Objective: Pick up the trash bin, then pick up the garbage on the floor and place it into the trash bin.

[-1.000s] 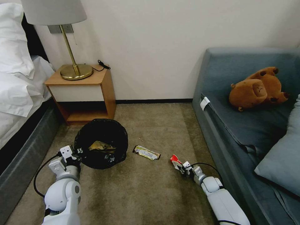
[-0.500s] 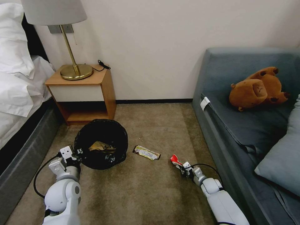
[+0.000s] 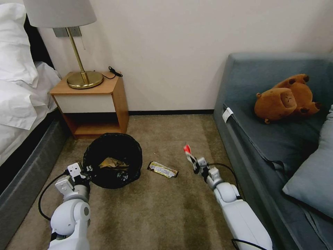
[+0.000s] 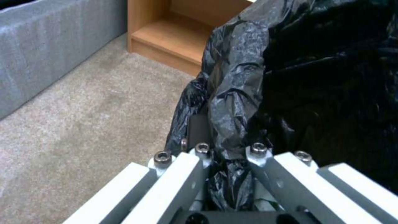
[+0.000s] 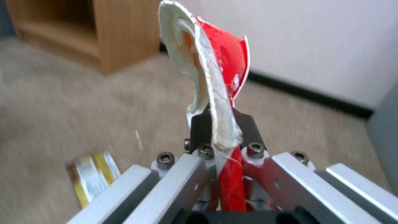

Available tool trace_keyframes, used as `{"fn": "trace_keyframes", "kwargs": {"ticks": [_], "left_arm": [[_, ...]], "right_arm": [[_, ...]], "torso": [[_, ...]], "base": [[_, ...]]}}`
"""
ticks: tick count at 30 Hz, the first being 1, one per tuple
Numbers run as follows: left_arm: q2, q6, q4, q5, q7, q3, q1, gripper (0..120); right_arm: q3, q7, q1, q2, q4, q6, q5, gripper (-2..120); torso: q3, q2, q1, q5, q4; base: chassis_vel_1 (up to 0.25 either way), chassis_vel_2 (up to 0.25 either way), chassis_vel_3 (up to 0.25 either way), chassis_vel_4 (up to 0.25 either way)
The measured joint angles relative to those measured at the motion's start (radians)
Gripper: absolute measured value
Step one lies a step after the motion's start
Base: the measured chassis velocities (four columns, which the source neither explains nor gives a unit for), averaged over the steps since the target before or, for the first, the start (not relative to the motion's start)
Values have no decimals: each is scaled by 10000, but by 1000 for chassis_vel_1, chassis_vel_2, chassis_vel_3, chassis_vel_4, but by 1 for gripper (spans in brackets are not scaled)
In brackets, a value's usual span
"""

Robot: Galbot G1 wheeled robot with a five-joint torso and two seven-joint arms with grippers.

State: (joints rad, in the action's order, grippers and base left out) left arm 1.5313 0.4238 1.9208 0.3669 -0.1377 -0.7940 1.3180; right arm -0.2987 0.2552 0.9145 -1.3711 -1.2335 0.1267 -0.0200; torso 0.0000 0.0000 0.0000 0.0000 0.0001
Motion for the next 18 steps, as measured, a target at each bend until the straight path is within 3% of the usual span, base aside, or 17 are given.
{"fn": "trace_keyframes", "kwargs": {"ticks": [6, 18], "left_arm": [[31, -5, -61, -29, -2, 94, -34, 1], [118, -45, -85, -111, -1, 208, -29, 1]], "right_arm": [[475, -213, 336, 69, -1553, 49, -37, 0], [2470, -1554, -115, -6, -2782, 222, -354, 0]], "torso": [[0, 1, 0, -1, -2], [0, 0, 0, -1, -2]], "base": [[0, 0, 0, 0], [0, 0, 0, 0]]}}
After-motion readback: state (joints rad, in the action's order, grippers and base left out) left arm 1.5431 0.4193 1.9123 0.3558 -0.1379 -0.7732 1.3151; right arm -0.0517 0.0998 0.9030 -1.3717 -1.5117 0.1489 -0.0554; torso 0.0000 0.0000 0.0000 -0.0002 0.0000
